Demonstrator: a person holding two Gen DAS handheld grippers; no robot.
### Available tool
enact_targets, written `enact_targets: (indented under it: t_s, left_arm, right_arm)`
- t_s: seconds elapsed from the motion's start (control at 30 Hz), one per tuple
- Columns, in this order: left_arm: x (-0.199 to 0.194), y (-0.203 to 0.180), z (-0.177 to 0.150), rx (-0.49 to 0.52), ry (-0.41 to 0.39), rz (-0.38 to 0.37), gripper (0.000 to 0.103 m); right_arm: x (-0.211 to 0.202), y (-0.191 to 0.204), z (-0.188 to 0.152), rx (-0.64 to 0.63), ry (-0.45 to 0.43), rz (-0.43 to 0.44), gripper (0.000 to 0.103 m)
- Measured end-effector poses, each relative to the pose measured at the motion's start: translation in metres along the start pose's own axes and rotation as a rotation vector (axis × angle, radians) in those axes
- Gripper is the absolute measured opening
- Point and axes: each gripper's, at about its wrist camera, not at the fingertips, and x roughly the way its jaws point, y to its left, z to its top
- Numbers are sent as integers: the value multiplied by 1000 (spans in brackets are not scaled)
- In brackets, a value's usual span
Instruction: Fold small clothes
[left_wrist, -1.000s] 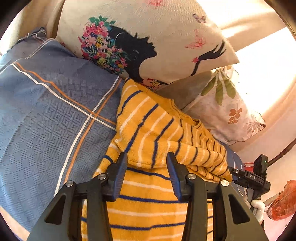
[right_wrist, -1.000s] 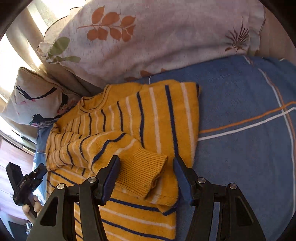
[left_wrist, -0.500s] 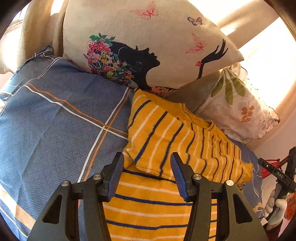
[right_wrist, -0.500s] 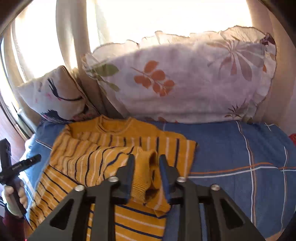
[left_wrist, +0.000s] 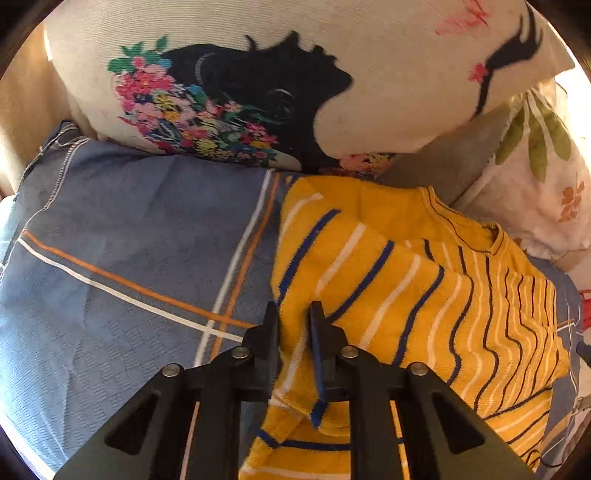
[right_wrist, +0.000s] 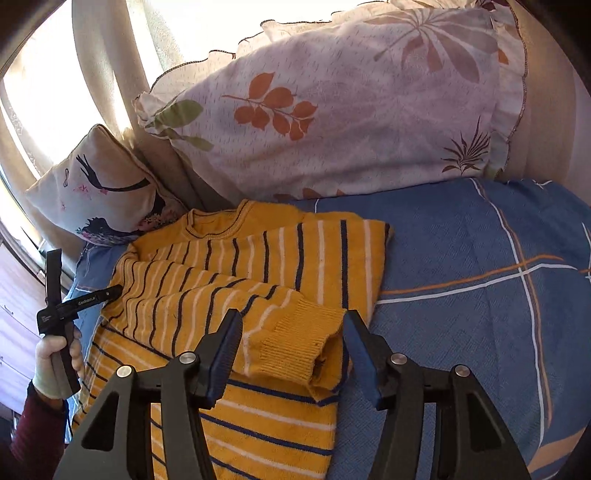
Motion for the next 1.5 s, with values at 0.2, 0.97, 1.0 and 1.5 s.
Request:
enact_targets:
  t_s: [0.2,0.97,1.0,1.5]
  left_arm:
    - [-44,42,-18,-97,-24,-107,28]
    - [-200,86,-210,-102,-57,-261,86]
    - [-193,84,-218,-120,-36,-286,86]
    - [-169,45,-255,-166,38,-398,61]
  right_arm:
    - [-33,-43,4,158,-51,45,62]
    - [-155,-43,-125,90,28,118,87]
    - [-135,-32,-139,104,74,180,87]
    - [-58,167,-203,-553,51,54,71]
